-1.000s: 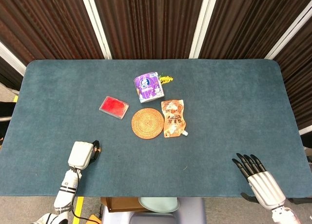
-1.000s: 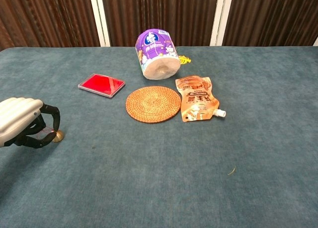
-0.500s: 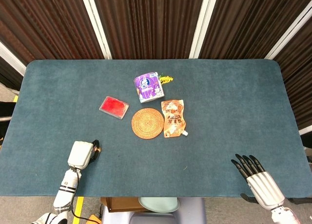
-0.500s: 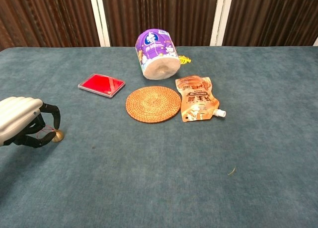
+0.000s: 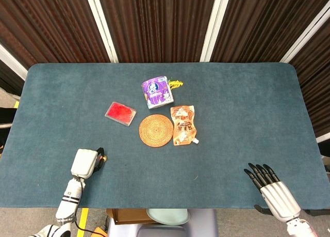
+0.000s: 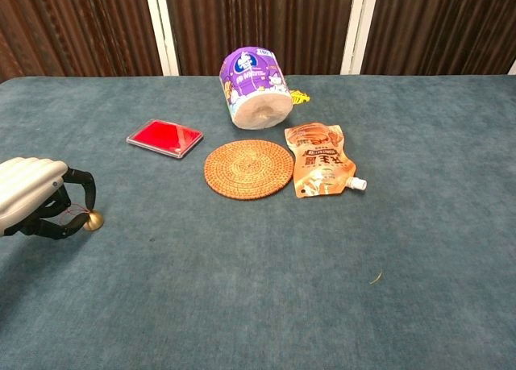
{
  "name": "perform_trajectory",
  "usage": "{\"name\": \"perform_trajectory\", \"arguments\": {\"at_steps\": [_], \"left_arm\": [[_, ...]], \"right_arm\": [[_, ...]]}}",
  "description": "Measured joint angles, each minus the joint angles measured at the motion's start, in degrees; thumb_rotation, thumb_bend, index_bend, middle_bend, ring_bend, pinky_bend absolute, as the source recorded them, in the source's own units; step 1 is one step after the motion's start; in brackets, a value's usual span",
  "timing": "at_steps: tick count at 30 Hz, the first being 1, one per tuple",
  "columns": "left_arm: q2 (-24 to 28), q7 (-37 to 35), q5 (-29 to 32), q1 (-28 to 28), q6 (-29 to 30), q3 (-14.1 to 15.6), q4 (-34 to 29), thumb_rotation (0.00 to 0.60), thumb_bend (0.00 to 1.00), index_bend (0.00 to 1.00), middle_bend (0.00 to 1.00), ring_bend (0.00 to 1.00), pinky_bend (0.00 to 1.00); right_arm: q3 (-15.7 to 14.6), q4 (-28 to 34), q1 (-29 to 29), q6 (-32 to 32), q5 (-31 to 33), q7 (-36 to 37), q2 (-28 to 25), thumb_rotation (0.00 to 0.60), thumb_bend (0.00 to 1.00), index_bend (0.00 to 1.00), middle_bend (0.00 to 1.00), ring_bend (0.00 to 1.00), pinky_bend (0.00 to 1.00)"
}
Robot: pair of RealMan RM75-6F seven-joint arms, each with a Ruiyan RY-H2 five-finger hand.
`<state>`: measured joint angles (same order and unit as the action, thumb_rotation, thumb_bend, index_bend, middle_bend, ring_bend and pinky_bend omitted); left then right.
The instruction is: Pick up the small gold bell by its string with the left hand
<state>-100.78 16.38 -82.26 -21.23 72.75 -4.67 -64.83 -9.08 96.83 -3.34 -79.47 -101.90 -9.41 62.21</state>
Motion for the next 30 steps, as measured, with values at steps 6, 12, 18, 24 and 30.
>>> {"name": "perform_trajectory", "arguments": {"at_steps": [6,12,18,24,30], "left_arm": [[0.03,0.00,0.15,-0.06,0.04,0.02,-0.04,0.600,0.42,0.56,1.00,1.00,1.00],[-0.08,-0.04,0.19,-0.13,0.01,0.15,0.17,0.600,0.42,0.59,1.00,1.00,1.00],[-0.14,-0.02,0.14,-0.25,0.14,0.16,0.04,0.600,0.42,0.59,1.00,1.00,1.00],[-0.18,-0.01,0.22,-0.29,0.27,0.13,-0.03,0.600,0.42,0.62,1.00,1.00,1.00],[-0.33,-0.46,-0.26,-0.40,0.59,0.29,0.48,0.600,0.42,0.69,1.00,1.00,1.00]], "right_arm": [[0.01,-0.01,0.01,-0.04,0.04,-0.03,0.05,0.600,0.19,0.00,0.00,0.00,0.00],[0.01,-0.04,0.03,-0.12,0.05,0.03,0.05,0.600,0.19,0.00,0.00,0.00,0.00],[-0.02,-0.03,0.04,-0.11,0.03,-0.05,0.08,0.600,0.19,0.00,0.00,0.00,0.00],[-0.03,-0.04,0.04,-0.16,0.01,-0.03,0.09,0.600,0.19,0.00,0.00,0.00,0.00],[-0.05,-0.04,0.05,-0.18,-0.02,-0.04,0.08,0.600,0.19,0.00,0.00,0.00,0.00]]}}
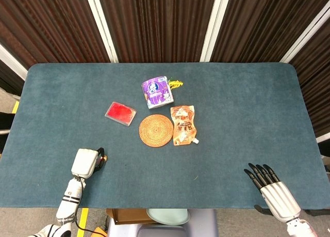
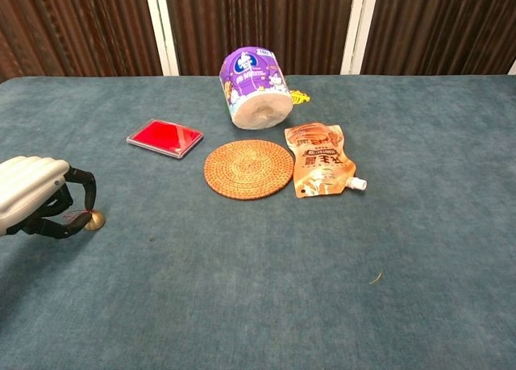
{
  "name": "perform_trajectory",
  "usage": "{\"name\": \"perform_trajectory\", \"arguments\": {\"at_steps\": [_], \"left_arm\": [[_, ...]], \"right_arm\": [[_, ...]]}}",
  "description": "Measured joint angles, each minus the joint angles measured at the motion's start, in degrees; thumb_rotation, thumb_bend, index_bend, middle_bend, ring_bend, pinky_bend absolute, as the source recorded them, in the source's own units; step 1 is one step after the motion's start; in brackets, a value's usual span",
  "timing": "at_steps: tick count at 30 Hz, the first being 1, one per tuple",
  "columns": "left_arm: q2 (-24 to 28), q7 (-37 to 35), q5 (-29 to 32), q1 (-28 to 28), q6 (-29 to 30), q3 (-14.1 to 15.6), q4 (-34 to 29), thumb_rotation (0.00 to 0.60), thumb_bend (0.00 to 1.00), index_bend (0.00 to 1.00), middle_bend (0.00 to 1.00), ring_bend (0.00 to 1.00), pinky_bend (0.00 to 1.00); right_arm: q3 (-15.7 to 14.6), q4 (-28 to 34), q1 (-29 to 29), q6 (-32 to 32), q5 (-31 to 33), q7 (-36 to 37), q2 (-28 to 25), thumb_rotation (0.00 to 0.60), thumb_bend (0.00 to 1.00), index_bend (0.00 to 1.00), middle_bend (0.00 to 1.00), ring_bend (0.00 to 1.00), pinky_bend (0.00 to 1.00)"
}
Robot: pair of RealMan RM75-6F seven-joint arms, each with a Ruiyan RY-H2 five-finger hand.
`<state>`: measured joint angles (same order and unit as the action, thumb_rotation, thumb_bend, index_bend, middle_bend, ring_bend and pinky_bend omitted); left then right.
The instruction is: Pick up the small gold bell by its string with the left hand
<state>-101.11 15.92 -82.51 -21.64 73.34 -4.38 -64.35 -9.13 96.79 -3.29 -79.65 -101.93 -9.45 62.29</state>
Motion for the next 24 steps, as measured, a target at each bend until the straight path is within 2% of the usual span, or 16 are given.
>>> {"name": "perform_trajectory", "arguments": {"at_steps": [12,24], "left_arm": [[-0.24,-0.02,-0.26,-0.14,0.54,-0.04,0.26,0.600,0.43,0.83,1.00,1.00,1.00],[0.76,0.04,-0.89,0.04,3.21,-0.88,-1.21,0.600,0.43,0.84,1.00,1.00,1.00]], "right_arm": [[0.03,0.08,0.00,0.01,0.13,0.06,-0.04,0.600,0.19,0.00,0.00,0.00,0.00],[-0.10,0.02,0.10,-0.31,-0.19,0.37,-0.14,0.600,0.19,0.00,0.00,0.00,0.00]]}}
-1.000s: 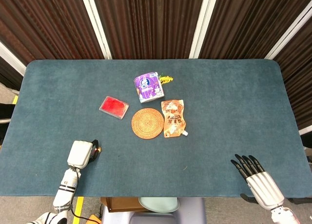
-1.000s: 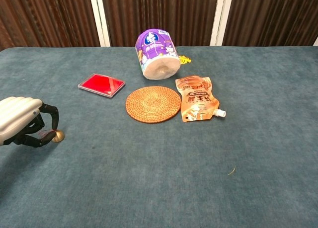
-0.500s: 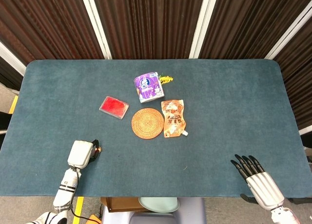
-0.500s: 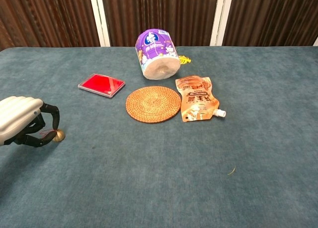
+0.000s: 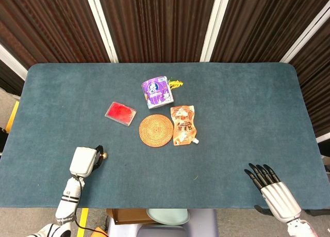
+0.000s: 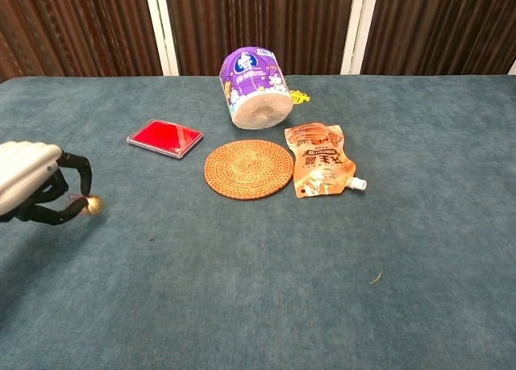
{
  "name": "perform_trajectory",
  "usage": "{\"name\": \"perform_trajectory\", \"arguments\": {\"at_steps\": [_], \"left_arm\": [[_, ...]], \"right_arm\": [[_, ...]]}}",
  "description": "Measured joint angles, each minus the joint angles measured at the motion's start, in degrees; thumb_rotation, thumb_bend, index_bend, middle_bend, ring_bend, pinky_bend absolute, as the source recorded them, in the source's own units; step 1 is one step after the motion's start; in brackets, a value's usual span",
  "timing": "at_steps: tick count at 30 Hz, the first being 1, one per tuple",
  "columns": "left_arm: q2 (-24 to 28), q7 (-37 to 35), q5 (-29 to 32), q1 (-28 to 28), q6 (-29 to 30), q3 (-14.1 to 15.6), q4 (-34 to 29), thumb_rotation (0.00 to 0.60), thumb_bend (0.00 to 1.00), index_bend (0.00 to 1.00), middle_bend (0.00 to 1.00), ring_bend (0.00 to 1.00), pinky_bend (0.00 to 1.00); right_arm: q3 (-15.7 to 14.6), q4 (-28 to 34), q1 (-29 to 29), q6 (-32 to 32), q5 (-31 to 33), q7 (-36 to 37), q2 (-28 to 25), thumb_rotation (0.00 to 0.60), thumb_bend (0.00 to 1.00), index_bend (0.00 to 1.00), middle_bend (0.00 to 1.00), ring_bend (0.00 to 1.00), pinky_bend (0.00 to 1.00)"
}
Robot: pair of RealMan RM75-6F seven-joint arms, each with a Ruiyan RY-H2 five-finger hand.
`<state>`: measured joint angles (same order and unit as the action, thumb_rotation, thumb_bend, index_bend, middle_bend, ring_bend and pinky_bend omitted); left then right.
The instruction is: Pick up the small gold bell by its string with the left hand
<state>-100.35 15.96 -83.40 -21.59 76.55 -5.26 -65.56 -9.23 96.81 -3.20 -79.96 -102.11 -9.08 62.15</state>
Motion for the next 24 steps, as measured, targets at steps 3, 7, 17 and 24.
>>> {"name": "perform_trajectory", "arguments": {"at_steps": [3,7,17,24], "left_arm": [[1.22,-0.27,-0.34,0.24,1.29,-0.42,-2.27,0.600,0.43,0.84,1.00,1.00,1.00],[3.32,-1.41,-0.85,1.30,2.37,0.26,-7.92,0.600,0.43,0.83,1.00,1.00,1.00],[6.31,-2.43,2.35,0.51,-1.39,-1.25,-9.00,0.600,0.44,0.81,1.00,1.00,1.00],[9.12,-4.04,1.63,-0.23,-4.50,0.04,-14.88,0.600,0.44,0.81,1.00,1.00,1.00]], "right_arm": [[-0.12,0.02,0.05,-0.18,-0.32,0.12,-0.08,0.600,0.19,0.00,0.00,0.00,0.00],[-0.40,-0.10,0.29,-1.05,-1.01,0.88,-0.30,0.600,0.19,0.00,0.00,0.00,0.00],[-0.65,-0.43,0.51,-1.97,-2.07,1.85,-0.49,0.600,0.19,0.00,0.00,0.00,0.00],[-0.81,-0.44,0.51,-2.00,-2.37,2.10,-0.65,0.600,0.19,0.00,0.00,0.00,0.00]]}}
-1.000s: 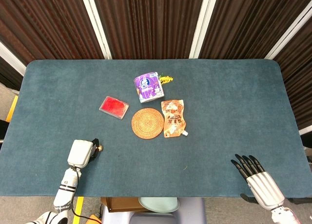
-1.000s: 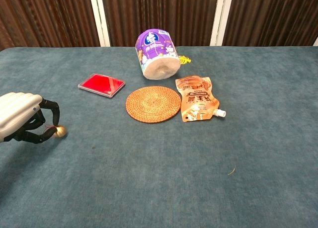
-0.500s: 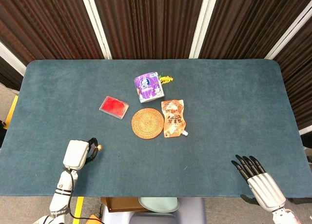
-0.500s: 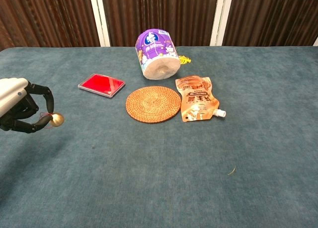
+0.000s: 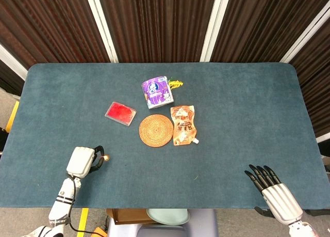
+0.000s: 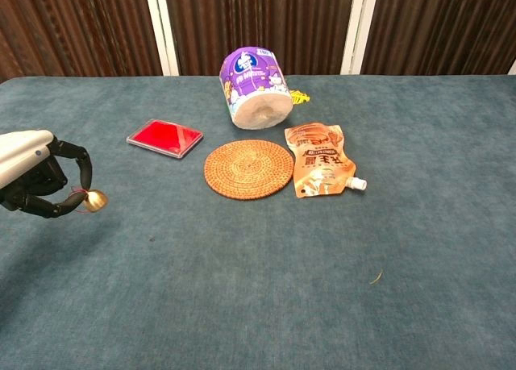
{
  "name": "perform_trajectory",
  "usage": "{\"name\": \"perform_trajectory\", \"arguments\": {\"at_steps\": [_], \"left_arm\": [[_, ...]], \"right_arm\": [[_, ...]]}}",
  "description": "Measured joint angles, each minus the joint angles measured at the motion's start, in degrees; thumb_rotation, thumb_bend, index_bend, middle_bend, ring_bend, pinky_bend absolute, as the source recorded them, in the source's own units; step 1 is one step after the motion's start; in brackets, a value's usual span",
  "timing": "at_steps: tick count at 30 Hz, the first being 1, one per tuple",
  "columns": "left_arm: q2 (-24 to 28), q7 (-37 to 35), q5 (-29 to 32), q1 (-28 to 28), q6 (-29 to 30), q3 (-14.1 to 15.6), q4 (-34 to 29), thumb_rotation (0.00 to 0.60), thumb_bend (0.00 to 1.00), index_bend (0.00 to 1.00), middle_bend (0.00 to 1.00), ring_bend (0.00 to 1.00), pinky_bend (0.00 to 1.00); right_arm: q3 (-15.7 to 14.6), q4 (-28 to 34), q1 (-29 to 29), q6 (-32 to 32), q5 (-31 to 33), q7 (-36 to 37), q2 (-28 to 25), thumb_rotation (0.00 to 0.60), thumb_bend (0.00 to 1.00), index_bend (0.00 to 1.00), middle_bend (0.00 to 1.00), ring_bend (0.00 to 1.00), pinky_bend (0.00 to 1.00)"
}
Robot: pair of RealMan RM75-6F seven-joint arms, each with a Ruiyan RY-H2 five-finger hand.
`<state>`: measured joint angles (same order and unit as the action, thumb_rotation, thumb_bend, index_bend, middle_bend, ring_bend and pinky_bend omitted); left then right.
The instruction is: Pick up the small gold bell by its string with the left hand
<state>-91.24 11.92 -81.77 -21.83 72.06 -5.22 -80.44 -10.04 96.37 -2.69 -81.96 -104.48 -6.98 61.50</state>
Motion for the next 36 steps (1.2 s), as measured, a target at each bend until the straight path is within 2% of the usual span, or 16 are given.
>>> {"name": "perform_trajectory", "arguments": {"at_steps": [3,9,17,23,24,28,29,36], "left_arm": [[1.65,-0.22,-0.02,-0.24,-0.74,0.14,0.17,0.600,0.44,0.80,1.00,1.00,1.00],[1.64,0.94,-0.33,-0.24,-0.82,1.02,-0.77,0.600,0.44,0.80,1.00,1.00,1.00],[-1.70,2.13,-1.11,-0.23,-0.54,2.11,4.89,0.600,0.44,0.79,1.00,1.00,1.00],[-2.96,2.71,-0.85,-0.28,-1.22,2.54,7.09,0.600,0.44,0.71,1.00,1.00,1.00],[-3.13,2.59,-0.85,-0.29,-1.22,2.56,7.40,0.600,0.44,0.68,1.00,1.00,1.00],[-3.14,2.51,-0.67,-0.28,-1.61,2.73,7.35,0.600,0.44,0.45,1.00,1.00,1.00],[-3.06,2.62,-0.56,-0.26,-1.69,2.74,7.06,0.600,0.44,0.43,1.00,1.00,1.00],[-2.27,4.80,-0.06,-0.04,-1.79,2.94,4.41,0.600,0.43,0.36,1.00,1.00,1.00]], "right_arm": [[-0.17,-0.37,0.16,-0.89,-0.70,0.77,-0.17,0.600,0.19,0.00,0.00,0.00,0.00],[-0.35,-0.42,0.03,-0.51,-1.02,0.91,-0.23,0.600,0.19,0.00,0.00,0.00,0.00],[-0.17,-0.39,0.05,-0.32,-0.72,0.48,-0.06,0.600,0.19,0.00,0.00,0.00,0.00],[-0.10,-0.25,0.05,-0.09,-0.49,0.19,0.05,0.600,0.19,0.00,0.00,0.00,0.00],[-0.09,-0.24,0.08,-0.12,-0.47,0.18,0.05,0.600,0.19,0.00,0.00,0.00,0.00],[-0.06,-0.19,0.10,-0.14,-0.43,0.17,0.07,0.600,0.19,0.00,0.00,0.00,0.00],[-0.07,-0.20,0.08,-0.15,-0.49,0.28,0.07,0.600,0.19,0.00,0.00,0.00,0.00],[-0.12,-0.30,0.19,-0.71,-0.78,0.97,-0.01,0.600,0.19,0.00,0.00,0.00,0.00]]}}
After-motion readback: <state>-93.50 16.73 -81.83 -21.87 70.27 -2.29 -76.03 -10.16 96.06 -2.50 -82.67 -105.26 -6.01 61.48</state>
